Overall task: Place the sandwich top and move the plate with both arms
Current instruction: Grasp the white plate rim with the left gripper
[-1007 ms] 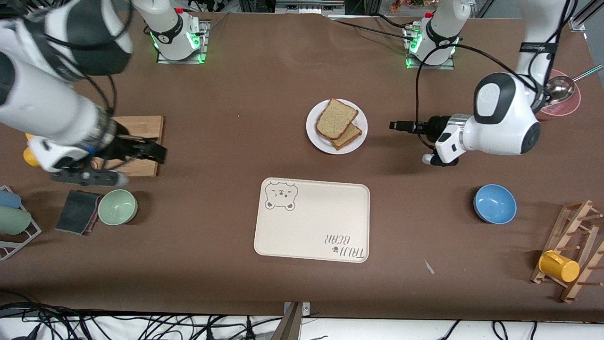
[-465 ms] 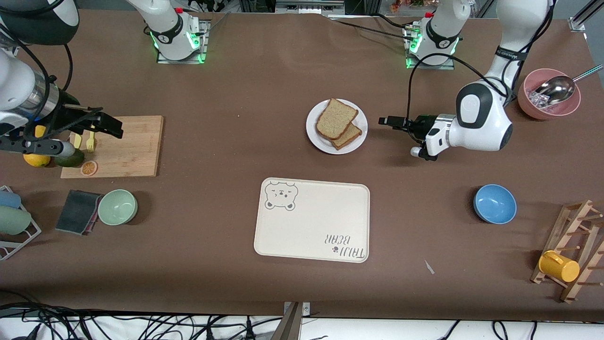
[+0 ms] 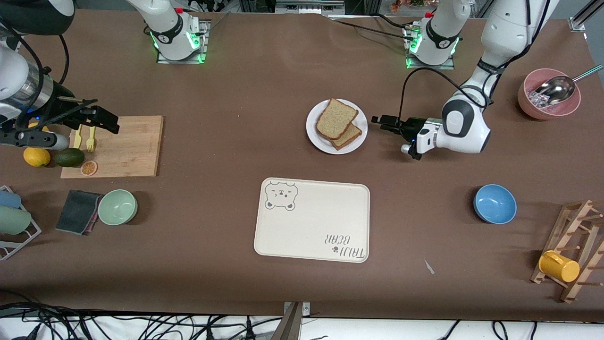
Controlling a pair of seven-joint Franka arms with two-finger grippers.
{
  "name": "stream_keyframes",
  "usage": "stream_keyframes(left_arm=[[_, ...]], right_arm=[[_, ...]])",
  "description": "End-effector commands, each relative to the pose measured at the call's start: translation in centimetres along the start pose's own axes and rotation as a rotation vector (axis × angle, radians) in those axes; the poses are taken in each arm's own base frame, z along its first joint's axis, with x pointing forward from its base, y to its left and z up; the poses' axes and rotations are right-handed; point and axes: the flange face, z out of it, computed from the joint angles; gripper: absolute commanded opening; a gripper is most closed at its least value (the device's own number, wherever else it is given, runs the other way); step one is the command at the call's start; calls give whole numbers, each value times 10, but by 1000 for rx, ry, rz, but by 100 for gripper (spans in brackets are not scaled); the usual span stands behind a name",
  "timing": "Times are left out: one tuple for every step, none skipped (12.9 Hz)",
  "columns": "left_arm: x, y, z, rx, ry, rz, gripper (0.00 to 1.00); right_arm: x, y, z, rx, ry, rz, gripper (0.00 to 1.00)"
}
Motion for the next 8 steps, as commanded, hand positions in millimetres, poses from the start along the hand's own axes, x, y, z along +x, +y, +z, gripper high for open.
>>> stream_keyframes(left_arm=[[1,-3,19,-19,32,31,76],[2,-2,22,-18,35,31,75],[2,0,27,-9,31,37,66],[3,5,42,-1,12,48,57],[5,7,49,35,19,58,56],[5,8,57,56,16,63,55],[5,9,61,63,9,67,48],[5,9,61,62,8,68,45]], right_arm=[[5,-2,9,20,14,-17,100],[4,-3,8,22,15,-19,100],[4,-3,8,22,16,-19,100],[4,-2,8,22,16,-17,100],[4,-2,8,21,17,-17,100],[5,-3,9,20,21,-20,100],[5,-6,8,21,24,-25,100],[5,-7,10,19,22,-27,100]])
